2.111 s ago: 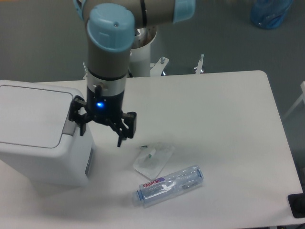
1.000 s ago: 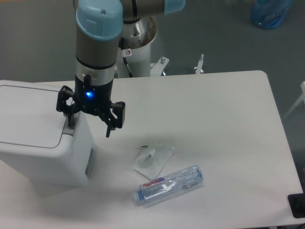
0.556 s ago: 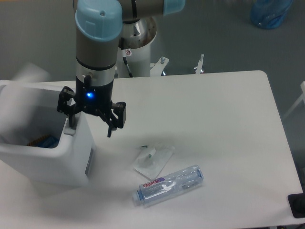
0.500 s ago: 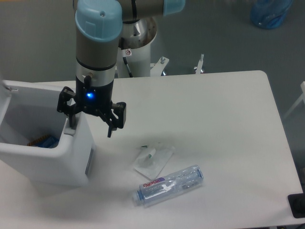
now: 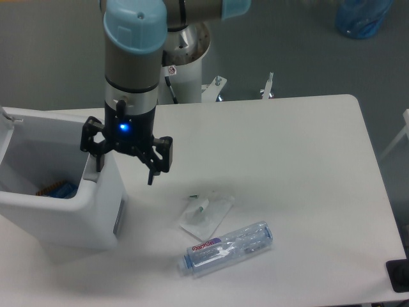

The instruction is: Open the trash can

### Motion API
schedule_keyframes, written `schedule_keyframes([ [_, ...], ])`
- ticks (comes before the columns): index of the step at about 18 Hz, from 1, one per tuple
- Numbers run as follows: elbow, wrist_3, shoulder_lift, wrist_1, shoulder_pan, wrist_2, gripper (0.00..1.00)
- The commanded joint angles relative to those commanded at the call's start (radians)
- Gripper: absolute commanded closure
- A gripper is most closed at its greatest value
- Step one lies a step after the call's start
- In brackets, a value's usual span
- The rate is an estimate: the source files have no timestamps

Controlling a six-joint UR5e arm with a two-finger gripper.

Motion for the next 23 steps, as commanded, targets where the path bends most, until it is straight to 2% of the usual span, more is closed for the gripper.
schedule_keyframes([
  [2, 0.002, 0.075, -0.017, 0.015, 0.018, 0.008, 0.0],
  [5, 0.0, 0.101, -0.054, 0.096, 0.034, 0.087, 0.0],
  [8, 0.0, 0.13, -0.101, 0.167, 0.08, 0.107, 0.0],
  [10, -0.017, 0.218, -0.138, 0.181, 0.142, 0.107, 0.0],
  [12, 0.001, 0.305, -0.181, 0.181, 0.181, 0.107, 0.0],
  [14, 0.009, 0.345, -0.193, 0.173, 0.236, 0.11, 0.0],
  [17, -0.02, 0.445, -0.221, 0.176, 0.305, 0.136, 0.0],
  [20, -0.034, 0.569, -0.239, 0.172, 0.321, 0.208, 0.0],
  [23, -0.038, 0.618, -0.242, 0.172, 0.313, 0.216, 0.0],
])
